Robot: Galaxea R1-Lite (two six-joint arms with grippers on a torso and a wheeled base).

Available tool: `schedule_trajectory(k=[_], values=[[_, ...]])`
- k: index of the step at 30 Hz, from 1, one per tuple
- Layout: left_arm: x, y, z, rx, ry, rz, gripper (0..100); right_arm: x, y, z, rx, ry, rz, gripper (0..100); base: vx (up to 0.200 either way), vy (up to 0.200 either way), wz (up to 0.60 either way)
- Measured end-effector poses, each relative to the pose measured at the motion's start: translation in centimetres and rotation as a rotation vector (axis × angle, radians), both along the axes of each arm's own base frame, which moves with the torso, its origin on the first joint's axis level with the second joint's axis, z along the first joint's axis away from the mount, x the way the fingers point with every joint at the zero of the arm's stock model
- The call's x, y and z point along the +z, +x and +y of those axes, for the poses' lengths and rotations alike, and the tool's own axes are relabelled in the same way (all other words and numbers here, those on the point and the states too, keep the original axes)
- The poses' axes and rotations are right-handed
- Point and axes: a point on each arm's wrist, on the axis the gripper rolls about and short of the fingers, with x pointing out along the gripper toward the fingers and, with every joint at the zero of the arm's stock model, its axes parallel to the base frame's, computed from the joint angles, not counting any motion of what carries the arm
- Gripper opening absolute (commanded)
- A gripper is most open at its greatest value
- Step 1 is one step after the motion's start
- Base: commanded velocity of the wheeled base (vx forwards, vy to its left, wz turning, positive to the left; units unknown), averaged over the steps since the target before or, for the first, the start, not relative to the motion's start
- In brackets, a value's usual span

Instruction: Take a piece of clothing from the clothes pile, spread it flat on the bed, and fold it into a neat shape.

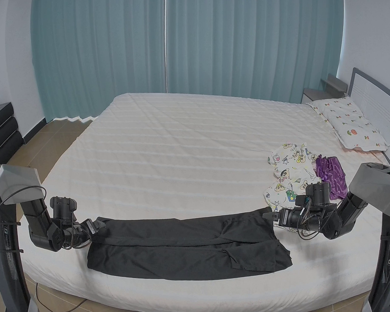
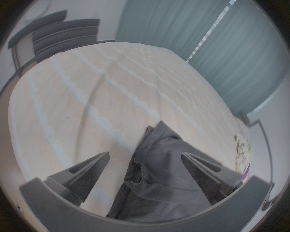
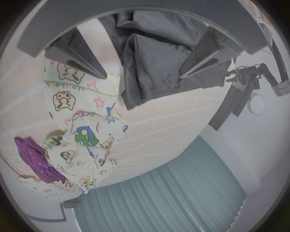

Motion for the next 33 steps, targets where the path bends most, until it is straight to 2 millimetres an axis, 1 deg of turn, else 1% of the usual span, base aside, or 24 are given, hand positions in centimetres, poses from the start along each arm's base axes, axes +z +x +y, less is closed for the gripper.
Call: schedule_trajectory(k=[3, 6, 8, 12, 16, 25, 26, 33], values=[[1.0, 0.5, 0.4, 0.083, -0.076, -0.038, 100, 0.6, 0.8, 1.0, 0.002, 0.023, -0.010, 100, 0.000, 0.000, 0.00], [1.9, 1.1, 0.7, 0.146, -0.141, -0.075, 100, 0.7, 1.5, 2.1, 0.009, 0.042, -0.010, 100, 0.000, 0.000, 0.00], [2.4, 1.5, 0.9, 0.180, -0.176, -0.104, 100, 0.4, 2.1, 3.0, 0.020, 0.045, 0.004, 100, 0.000, 0.000, 0.00], [2.9, 1.8, 1.0, 0.185, -0.187, -0.143, 100, -0.1, 3.0, 3.9, 0.030, 0.047, 0.026, 100, 0.000, 0.000, 0.00], [2.9, 1.9, 1.0, 0.185, -0.188, -0.160, 100, -1.1, 3.7, 4.0, 0.026, 0.046, 0.039, 100, 0.000, 0.000, 0.00], [2.6, 1.8, 0.9, 0.174, -0.197, -0.154, 100, -3.6, 4.6, 3.5, 0.005, 0.046, 0.073, 100, 0.000, 0.000, 0.00], [2.6, 1.8, 0.9, 0.174, -0.197, -0.154, 100, -3.8, 4.7, 3.5, 0.003, 0.046, 0.075, 0, 0.000, 0.000, 0.00], [2.5, 1.7, 0.9, 0.173, -0.198, -0.147, 100, -4.3, 5.2, 3.5, -0.040, 0.071, 0.082, 0, 0.000, 0.000, 0.00]])
